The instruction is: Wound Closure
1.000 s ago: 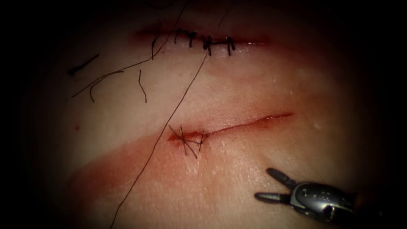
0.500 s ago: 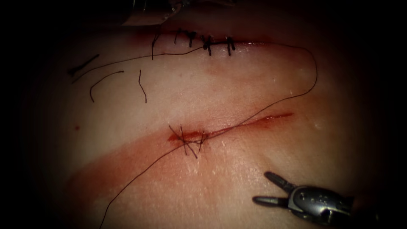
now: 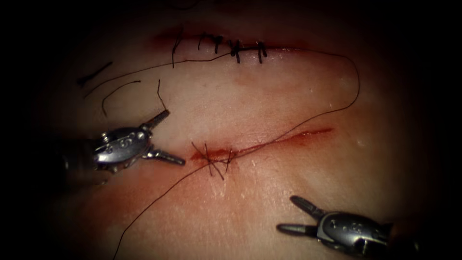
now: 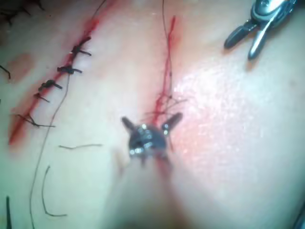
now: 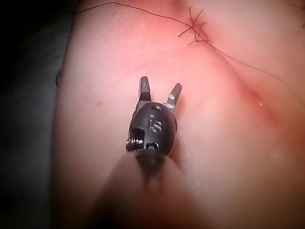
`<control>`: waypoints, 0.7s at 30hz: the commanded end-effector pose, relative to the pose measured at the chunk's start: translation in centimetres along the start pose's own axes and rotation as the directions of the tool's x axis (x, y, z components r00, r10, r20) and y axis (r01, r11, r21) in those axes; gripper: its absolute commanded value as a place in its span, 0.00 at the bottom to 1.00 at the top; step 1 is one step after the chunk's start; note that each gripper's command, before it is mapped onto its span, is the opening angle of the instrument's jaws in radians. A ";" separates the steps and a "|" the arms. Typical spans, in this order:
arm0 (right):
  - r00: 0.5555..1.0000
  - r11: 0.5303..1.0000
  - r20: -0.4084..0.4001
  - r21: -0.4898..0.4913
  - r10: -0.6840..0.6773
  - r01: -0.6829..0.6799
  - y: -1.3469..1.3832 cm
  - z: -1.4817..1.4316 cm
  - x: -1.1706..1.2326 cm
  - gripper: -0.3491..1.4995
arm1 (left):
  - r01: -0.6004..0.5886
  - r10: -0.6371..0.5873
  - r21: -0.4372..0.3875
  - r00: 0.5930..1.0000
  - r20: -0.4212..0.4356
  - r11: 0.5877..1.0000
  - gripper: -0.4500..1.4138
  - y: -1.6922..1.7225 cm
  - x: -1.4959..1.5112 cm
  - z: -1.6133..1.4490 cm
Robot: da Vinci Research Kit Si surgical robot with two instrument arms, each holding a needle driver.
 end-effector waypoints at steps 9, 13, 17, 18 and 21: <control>1.000 1.000 0.001 0.006 0.002 -0.002 -0.09 0.00 -0.08 0.99 | -0.011 0.012 -0.007 0.998 0.069 1.000 0.61 0.43 -0.74 0.38; 1.000 1.000 0.000 0.006 0.002 -0.002 -0.11 0.01 -0.07 0.99 | -0.016 0.017 -0.003 0.997 0.071 1.000 0.59 0.40 -0.79 0.45; 1.000 1.000 0.000 0.007 0.001 -0.001 -0.12 0.00 -0.08 0.99 | -0.022 0.021 0.005 0.996 0.091 1.000 0.54 0.37 -0.84 0.54; 1.000 1.000 0.000 0.007 0.001 -0.001 -0.12 0.00 -0.08 0.99 | -0.024 0.023 0.007 0.994 0.102 1.000 0.51 0.39 -0.87 0.56; 1.000 1.000 -0.001 0.007 0.001 -0.001 -0.12 0.00 -0.08 0.99 | -0.057 0.055 0.013 0.989 0.134 0.998 0.40 0.45 -0.97 0.70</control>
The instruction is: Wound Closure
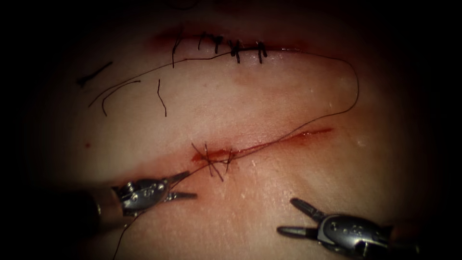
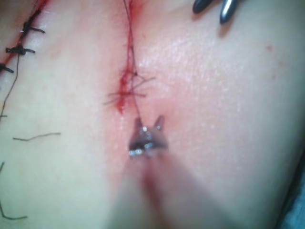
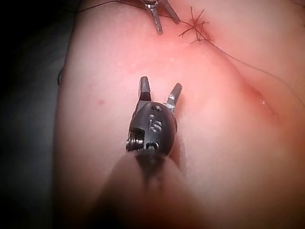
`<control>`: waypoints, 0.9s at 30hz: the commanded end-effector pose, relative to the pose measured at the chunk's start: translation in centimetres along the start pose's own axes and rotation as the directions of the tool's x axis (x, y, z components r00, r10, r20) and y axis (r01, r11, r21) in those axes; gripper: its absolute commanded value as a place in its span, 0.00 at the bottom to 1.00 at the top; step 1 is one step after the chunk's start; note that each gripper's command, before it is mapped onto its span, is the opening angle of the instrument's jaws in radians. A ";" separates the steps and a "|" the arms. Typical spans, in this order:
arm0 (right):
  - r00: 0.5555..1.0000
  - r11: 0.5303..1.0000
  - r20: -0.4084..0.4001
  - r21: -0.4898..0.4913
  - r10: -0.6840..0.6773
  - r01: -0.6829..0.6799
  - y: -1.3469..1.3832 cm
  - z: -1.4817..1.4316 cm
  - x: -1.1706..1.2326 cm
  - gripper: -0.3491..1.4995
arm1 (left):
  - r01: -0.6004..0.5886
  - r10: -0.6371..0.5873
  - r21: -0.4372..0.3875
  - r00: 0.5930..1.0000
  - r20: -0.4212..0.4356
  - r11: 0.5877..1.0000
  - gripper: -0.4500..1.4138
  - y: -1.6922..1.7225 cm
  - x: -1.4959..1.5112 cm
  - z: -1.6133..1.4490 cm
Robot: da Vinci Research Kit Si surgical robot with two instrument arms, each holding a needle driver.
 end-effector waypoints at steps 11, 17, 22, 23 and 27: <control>1.000 1.000 0.000 0.003 0.001 -0.001 -0.11 0.04 -0.10 0.99 | -0.183 0.183 -0.002 0.983 0.031 0.983 0.00 0.01 0.54 -0.19; 1.000 1.000 -0.002 0.001 -0.001 0.001 -0.13 0.07 -0.13 0.99 | -0.196 0.195 -0.019 0.980 -0.032 0.980 0.00 0.17 1.36 -0.43; 1.000 1.000 -0.003 0.000 0.003 -0.003 -0.14 0.08 -0.14 0.99 | -0.196 0.191 -0.042 0.976 -0.102 0.980 0.00 0.10 2.10 -0.41; 1.000 1.000 -0.003 0.000 0.003 -0.003 -0.15 0.08 -0.14 0.99 | -0.195 0.189 -0.046 0.975 -0.113 0.980 0.00 0.08 2.21 -0.39; 1.000 1.000 0.000 0.005 0.005 -0.005 -0.17 0.08 -0.18 0.99 | -0.196 0.168 -0.106 0.959 -0.226 0.975 0.00 -0.07 2.92 -0.03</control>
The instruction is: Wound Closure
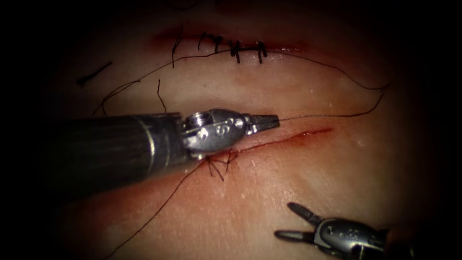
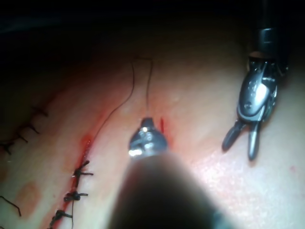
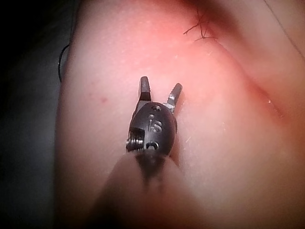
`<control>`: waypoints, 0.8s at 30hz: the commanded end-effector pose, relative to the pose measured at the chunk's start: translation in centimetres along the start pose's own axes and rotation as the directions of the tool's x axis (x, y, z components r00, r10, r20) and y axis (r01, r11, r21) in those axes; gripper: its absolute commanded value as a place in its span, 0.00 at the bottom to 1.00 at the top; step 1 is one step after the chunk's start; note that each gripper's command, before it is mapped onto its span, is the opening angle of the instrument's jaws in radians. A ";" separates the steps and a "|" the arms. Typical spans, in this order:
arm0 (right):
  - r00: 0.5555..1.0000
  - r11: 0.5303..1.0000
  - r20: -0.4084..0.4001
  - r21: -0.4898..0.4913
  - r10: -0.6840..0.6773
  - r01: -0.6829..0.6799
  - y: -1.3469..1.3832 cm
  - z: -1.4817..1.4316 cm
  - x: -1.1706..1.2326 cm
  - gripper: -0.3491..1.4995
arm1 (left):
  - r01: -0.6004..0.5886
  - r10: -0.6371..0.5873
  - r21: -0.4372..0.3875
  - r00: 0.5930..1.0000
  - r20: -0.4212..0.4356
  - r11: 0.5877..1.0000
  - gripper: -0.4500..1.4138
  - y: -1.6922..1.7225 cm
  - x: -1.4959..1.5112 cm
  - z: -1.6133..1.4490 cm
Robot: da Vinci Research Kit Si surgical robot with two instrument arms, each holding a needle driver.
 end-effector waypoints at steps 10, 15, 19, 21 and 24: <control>1.000 1.000 0.004 0.006 0.002 -0.002 -0.10 0.04 -0.09 0.99 | 0.024 -0.027 -0.041 0.996 -0.083 0.999 0.00 -0.41 0.37 0.57; 1.000 1.000 0.004 0.004 0.002 -0.002 -0.12 0.06 -0.09 0.99 | 0.048 -0.052 -0.036 0.992 -0.117 0.998 0.00 -0.75 0.63 0.76; 1.000 1.000 0.002 0.007 0.006 -0.006 -0.14 0.07 -0.10 0.99 | 0.067 -0.071 -0.035 0.988 -0.136 0.997 0.00 -1.06 0.83 0.86; 1.000 1.000 0.002 0.007 0.005 -0.005 -0.14 0.08 -0.11 0.99 | 0.083 -0.086 -0.031 0.986 -0.144 0.996 0.00 -1.19 0.92 0.92; 1.000 1.000 0.004 0.007 0.010 -0.010 -0.14 0.08 -0.13 0.99 | 0.072 -0.073 -0.010 0.986 -0.147 0.997 0.00 -1.43 1.08 1.07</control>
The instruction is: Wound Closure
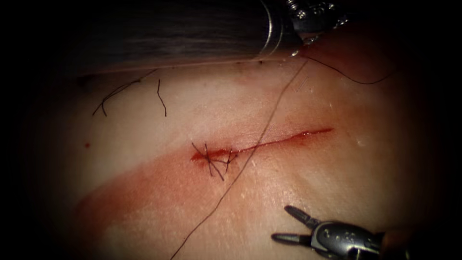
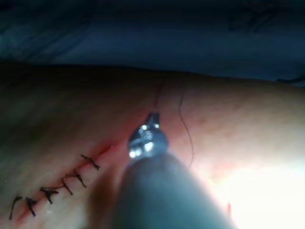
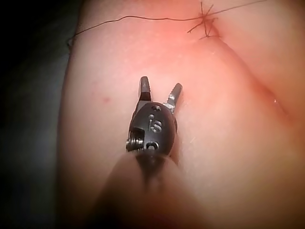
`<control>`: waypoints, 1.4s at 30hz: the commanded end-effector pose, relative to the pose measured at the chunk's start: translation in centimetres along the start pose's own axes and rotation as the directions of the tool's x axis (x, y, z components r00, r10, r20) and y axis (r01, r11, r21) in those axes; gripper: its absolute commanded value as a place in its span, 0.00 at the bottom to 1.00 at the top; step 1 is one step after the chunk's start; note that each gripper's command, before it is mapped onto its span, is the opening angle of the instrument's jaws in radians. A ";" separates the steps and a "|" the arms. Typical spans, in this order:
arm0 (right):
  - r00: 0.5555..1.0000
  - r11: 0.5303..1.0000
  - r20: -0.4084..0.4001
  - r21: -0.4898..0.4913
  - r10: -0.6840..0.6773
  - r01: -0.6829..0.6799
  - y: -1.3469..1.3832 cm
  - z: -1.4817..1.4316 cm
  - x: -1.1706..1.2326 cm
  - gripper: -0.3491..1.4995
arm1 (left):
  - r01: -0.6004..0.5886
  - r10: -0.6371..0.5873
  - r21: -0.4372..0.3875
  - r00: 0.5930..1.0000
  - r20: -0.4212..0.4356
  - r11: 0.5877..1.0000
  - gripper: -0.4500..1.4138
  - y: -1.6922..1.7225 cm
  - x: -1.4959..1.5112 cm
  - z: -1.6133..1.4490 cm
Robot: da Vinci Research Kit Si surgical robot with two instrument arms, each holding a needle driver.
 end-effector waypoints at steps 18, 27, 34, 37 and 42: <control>1.000 1.000 0.002 0.014 0.010 -0.010 -0.20 0.12 -0.06 0.99 | 0.207 -0.221 0.109 0.966 0.136 0.972 0.91 -0.20 -0.59 -0.89; 1.000 1.000 0.007 0.017 0.019 -0.019 -0.22 0.20 0.06 0.99 | 0.164 -0.186 0.132 0.967 0.172 0.978 0.88 0.34 -1.22 -1.25; 0.998 0.998 0.007 0.033 0.059 -0.059 0.12 0.02 0.51 0.98 | 0.128 -0.155 0.151 0.970 0.187 0.980 0.88 0.44 -1.59 -1.12; 0.997 0.997 -0.026 0.044 0.070 -0.068 0.42 -0.20 0.95 0.96 | 0.105 -0.135 0.152 0.970 0.204 0.983 0.87 0.46 -1.83 -1.10; 0.993 0.997 -0.083 0.031 0.079 -0.077 0.69 -0.30 1.31 0.96 | 0.099 -0.129 0.150 0.970 0.205 0.984 0.87 0.45 -2.02 -1.16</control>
